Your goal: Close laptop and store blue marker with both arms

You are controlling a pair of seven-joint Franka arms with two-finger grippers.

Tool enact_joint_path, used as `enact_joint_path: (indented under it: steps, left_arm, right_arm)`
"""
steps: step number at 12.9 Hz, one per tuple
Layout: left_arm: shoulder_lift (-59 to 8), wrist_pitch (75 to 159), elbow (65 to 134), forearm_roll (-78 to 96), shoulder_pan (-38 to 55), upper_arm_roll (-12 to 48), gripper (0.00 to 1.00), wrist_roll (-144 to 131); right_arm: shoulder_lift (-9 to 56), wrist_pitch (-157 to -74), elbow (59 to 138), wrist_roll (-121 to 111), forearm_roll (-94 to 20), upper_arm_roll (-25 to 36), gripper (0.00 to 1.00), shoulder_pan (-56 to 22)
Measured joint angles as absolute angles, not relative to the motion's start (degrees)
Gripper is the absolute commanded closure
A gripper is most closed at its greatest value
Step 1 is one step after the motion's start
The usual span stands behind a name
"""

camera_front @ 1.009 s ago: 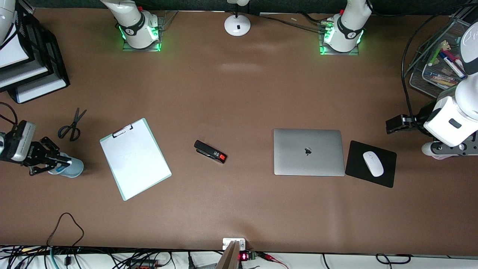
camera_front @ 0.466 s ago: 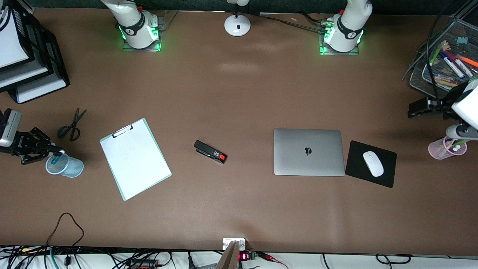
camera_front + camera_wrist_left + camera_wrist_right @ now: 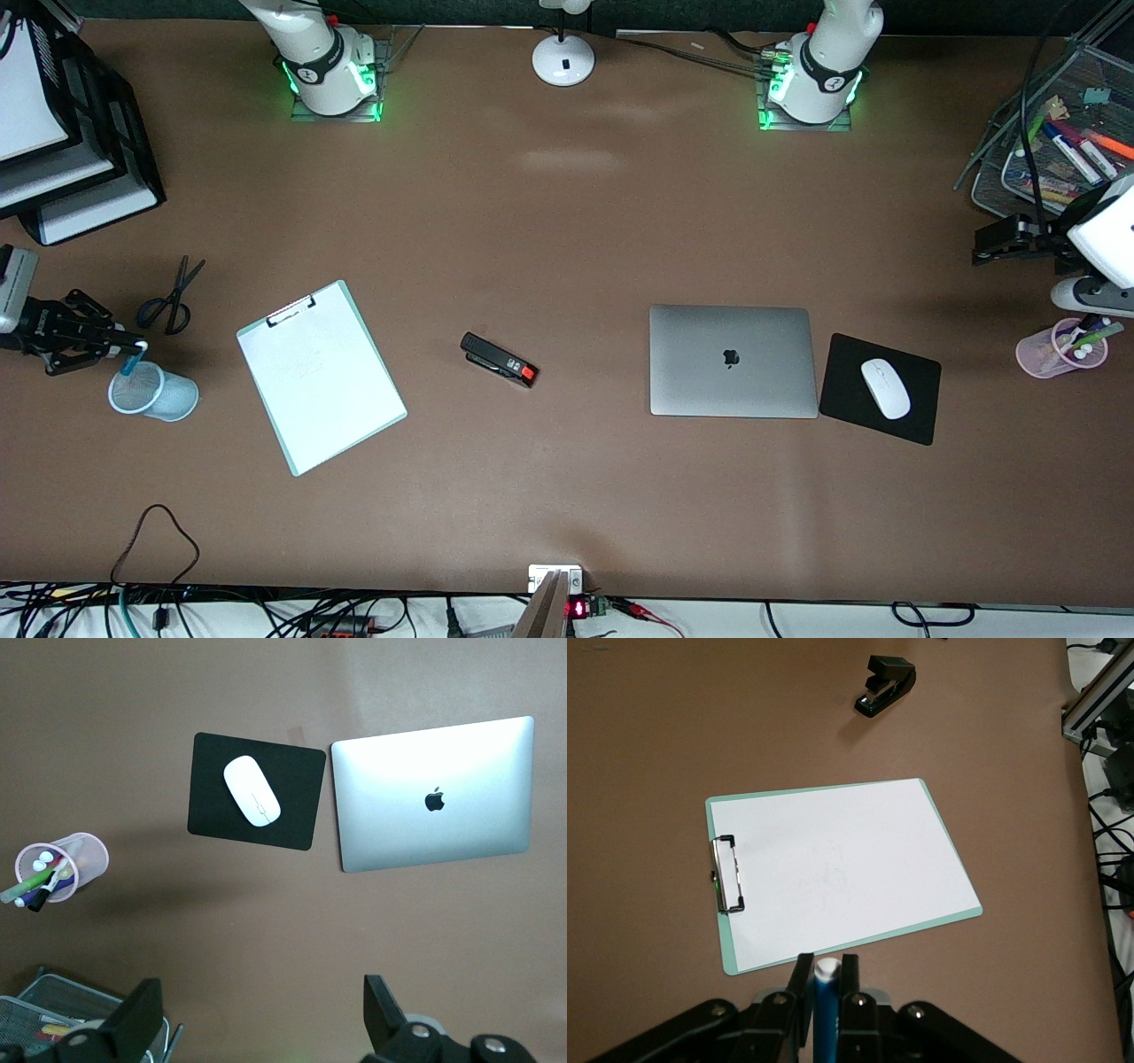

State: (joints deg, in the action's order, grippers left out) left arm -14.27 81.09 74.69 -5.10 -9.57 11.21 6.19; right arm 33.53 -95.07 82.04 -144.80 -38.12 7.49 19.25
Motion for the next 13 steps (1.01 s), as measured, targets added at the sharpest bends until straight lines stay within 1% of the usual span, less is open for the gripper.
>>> enact_joint_path:
  steps: [2,4,6,10,13]
  left_arm:
    - [-12.10,83.93,78.19,-5.09,-9.65,11.32,0.00,6.25]
    - [-8.68,86.83,83.48,-5.08,-9.64,11.53,0.00,6.25]
    - [-6.40,87.80,86.80,-4.17,-9.88,11.53,0.00,6.22]
    - [-4.38,89.75,90.70,-2.91,-11.51,11.46,0.00,6.24]
    - [-2.89,90.90,92.19,-2.76,-11.48,11.63,0.00,6.24]
  right_arm:
    - [34.04,-94.59,82.41,-145.29,-38.45,7.48,1.00,19.84]
    - [34.60,-94.13,82.43,-145.69,-39.70,7.45,1.00,19.95]
    - [35.37,-94.13,82.44,-146.12,-40.07,7.44,1.00,20.00]
    - [36.83,-94.61,82.41,-147.88,-41.25,7.44,1.00,20.08]
    - [37.31,-95.07,81.93,-149.42,-41.57,7.44,1.00,20.14]
